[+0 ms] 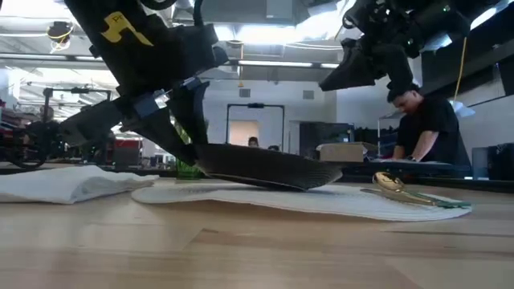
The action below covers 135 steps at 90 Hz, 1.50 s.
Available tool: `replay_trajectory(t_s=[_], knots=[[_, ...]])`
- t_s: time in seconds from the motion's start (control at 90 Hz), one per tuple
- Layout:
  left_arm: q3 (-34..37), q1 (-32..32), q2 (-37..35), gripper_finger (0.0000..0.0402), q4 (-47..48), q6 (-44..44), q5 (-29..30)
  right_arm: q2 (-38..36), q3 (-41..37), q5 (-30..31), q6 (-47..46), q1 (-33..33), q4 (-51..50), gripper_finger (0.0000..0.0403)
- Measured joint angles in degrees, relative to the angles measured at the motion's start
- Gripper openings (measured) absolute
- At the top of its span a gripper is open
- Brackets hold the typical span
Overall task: Set table place
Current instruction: Put the green plate on the white table mat, then put the green fork on the white table napkin
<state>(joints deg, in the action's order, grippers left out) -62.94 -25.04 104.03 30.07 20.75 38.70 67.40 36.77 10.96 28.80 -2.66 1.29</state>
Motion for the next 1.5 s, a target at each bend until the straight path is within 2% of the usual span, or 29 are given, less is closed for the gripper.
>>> replay_trajectory(t_s=[0.3, 0.6, 0.789, 1.156, 1.5], knots=[[-1.34, -0.13, -0.67, 0.0126, -0.79, 0.03, 0.00, 0.00, 0.00, 0.00, 0.00, 0.00, -0.36, 0.0000], [-2.43, -0.22, -0.70, 0.0130, -0.64, -0.44, -0.09, 0.00, 0.00, 0.00, 0.00, 0.00, -1.55, 0.0000], [-2.43, -0.20, -0.72, 0.0130, -0.76, -4.03, -4.19, 0.00, 0.00, 0.00, 0.00, 0.00, -1.52, 0.0000], [-2.43, -0.29, -0.78, 0.0130, -0.52, -5.83, -5.36, 0.00, 0.00, -1.09, 0.02, 0.02, -1.59, 0.0000], [-2.45, -1.86, -0.81, 0.0130, 6.00, -7.73, -5.67, 0.00, 0.00, -2.87, 0.02, 0.02, -1.90, 0.0000]])
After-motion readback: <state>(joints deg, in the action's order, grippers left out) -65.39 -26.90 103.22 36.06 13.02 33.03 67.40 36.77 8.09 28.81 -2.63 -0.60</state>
